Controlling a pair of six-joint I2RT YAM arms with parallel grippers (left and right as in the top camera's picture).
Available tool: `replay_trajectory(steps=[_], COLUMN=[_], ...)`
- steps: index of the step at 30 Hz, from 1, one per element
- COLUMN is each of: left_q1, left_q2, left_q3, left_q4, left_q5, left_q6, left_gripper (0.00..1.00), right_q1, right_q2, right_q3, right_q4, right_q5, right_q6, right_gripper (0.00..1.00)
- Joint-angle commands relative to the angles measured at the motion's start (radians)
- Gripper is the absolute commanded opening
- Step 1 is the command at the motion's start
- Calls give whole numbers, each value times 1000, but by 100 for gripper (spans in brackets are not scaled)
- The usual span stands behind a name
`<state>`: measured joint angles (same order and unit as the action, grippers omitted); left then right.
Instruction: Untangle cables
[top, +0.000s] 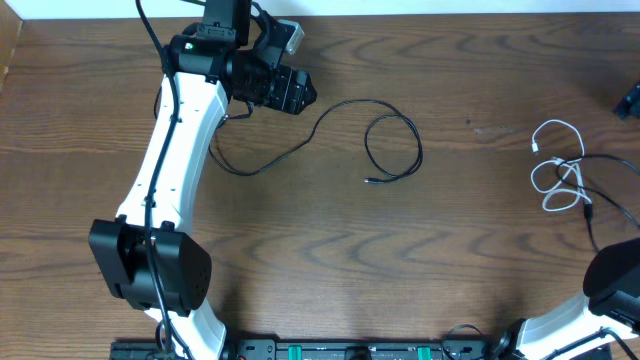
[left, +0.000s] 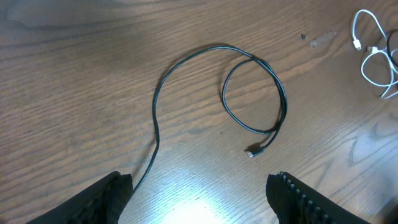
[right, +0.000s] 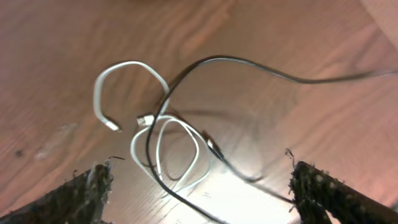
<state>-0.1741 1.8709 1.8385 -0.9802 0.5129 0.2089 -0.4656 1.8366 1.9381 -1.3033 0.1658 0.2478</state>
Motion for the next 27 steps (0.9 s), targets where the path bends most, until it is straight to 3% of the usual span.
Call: replay_trajectory(steps=[1, 4, 10, 21, 27], left_q1=[0, 1, 9, 153, 238], left_q2=[-1, -14, -92, -172, -171], left_q3=[-9, 22, 97, 97, 97], left_q4=[10, 9, -16, -53, -114], left_q5=[-16, -85, -248, -253, -297], left_q6=[-1, -8, -176, -385, -390], left_gripper=[75, 75, 75, 75, 75], right_q1=[6, 50, 158, 375, 546], right_q2=[-41, -55, -55, -45, 55], right_q3=[12, 12, 12, -6, -36], right_q4=[15, 26, 29, 79, 210], right_q5=[-170, -300, -368, -468, -461], right_q6=[-99, -218, -313, -425, -465], right_gripper=[98, 99, 96, 88, 89])
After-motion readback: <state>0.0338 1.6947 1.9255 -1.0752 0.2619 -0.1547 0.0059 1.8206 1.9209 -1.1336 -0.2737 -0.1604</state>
